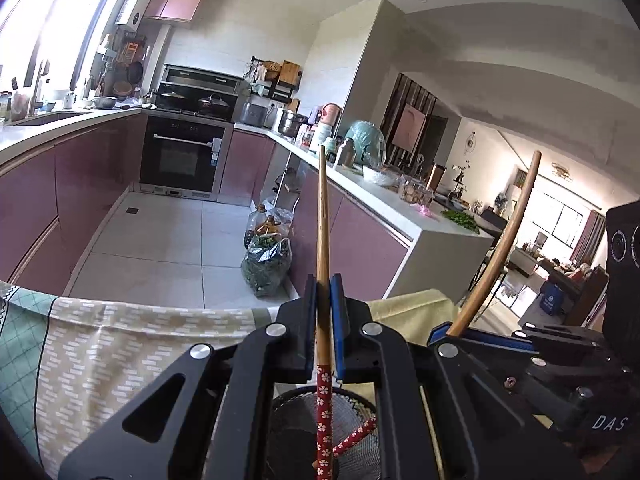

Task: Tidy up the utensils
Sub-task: 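Lift the left gripper's chopstick into the mesh cup while the right gripper inserts its own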

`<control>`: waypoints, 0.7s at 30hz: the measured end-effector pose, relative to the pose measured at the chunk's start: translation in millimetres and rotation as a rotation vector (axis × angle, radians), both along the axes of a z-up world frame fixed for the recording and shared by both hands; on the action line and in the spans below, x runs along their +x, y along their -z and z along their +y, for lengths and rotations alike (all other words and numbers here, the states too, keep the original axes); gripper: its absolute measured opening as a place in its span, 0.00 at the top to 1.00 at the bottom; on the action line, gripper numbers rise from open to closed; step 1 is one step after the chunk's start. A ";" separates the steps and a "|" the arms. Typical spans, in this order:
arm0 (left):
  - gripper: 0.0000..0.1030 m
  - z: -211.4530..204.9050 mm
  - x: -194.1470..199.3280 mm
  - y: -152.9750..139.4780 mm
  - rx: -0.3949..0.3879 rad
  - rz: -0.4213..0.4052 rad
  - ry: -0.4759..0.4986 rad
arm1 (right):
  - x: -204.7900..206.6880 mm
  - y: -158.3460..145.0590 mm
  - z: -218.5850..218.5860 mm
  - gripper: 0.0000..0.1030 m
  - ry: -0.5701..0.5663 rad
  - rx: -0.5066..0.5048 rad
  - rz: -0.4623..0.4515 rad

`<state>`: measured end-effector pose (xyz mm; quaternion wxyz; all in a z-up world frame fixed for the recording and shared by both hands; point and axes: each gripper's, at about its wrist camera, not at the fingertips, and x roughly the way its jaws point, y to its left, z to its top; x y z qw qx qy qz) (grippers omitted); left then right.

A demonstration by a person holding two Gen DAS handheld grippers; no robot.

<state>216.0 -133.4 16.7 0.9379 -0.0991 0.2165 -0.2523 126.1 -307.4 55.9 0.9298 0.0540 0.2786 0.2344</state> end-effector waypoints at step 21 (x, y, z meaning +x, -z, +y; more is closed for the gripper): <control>0.59 53.5 -53.1 28.0 0.228 0.045 -0.054 | -7.6 36.0 2.9 0.64 0.021 0.004 0.077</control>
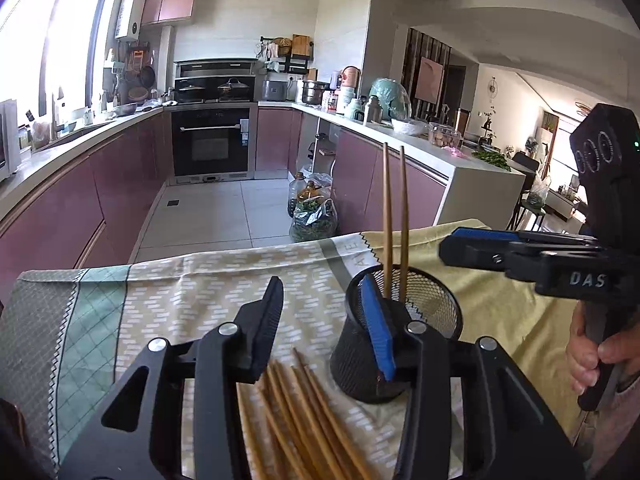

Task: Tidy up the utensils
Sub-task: 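Lift the left gripper's chopstick into the mesh cup while the right gripper inserts its own, then grasp another chopstick with the left gripper while the right gripper grasps one too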

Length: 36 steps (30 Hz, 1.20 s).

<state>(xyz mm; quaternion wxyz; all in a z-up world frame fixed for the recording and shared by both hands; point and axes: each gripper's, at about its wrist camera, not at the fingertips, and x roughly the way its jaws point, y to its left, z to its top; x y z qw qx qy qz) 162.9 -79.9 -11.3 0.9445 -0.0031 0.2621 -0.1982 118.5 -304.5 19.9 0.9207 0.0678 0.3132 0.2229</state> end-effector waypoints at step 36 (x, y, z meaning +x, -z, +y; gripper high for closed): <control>0.70 56.1 -38.9 105.0 0.164 0.353 0.037 | -35.0 101.5 96.4 0.74 -0.102 -0.203 0.266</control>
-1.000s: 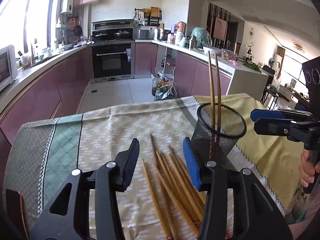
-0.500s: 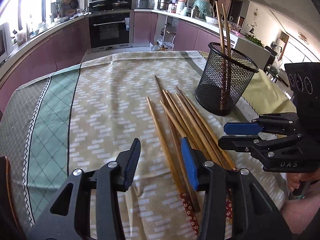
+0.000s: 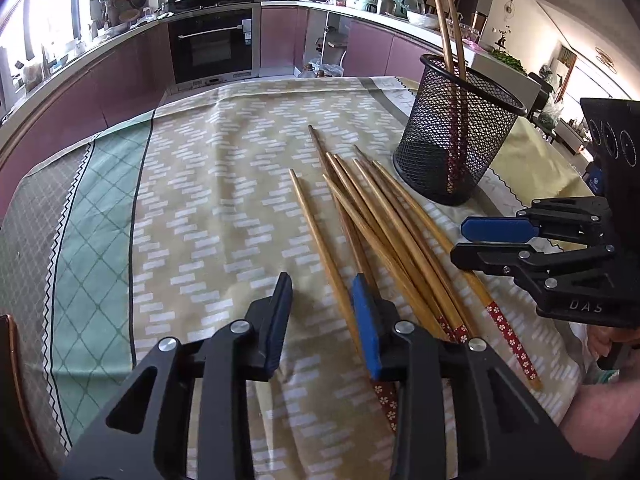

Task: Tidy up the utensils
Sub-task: 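Grasp another chopstick with the left gripper while the right gripper grasps one too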

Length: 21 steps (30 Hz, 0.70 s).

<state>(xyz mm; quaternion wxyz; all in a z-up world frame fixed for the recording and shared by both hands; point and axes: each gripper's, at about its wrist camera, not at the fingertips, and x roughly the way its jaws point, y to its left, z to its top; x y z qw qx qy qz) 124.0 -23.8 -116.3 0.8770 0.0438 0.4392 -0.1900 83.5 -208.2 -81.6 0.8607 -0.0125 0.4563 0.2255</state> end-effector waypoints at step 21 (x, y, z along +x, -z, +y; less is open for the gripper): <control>0.91 -3.9 26.0 2.3 -0.004 0.019 -0.078 | 13.6 5.0 -10.6 0.94 0.067 0.054 0.016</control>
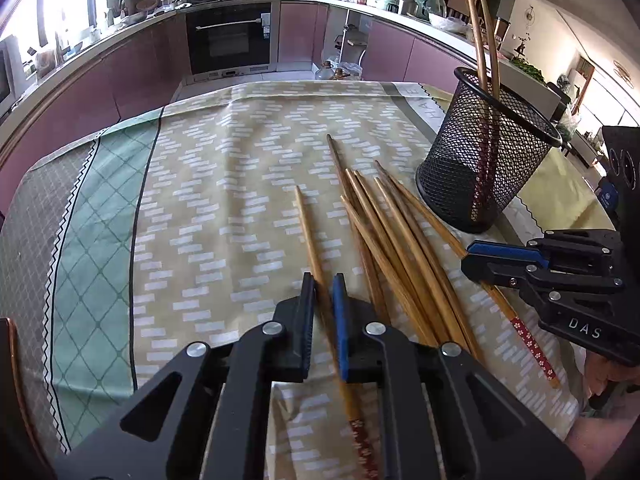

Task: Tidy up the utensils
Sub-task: 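Grasp another chopstick with the left gripper while the right gripper grasps one too, then carry the left gripper's chopstick into the mesh cup while the right gripper inserts its own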

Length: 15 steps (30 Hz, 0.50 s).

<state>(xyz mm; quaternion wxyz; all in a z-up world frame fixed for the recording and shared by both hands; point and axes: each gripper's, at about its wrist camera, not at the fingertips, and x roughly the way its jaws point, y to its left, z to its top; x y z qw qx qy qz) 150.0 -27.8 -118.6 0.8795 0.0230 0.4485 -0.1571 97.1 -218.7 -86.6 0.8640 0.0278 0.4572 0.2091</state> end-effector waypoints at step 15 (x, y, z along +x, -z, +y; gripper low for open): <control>0.93 13.8 -18.0 -21.4 -0.082 -0.026 -0.001 | -16.8 -21.6 -14.4 0.95 -0.051 0.134 -0.032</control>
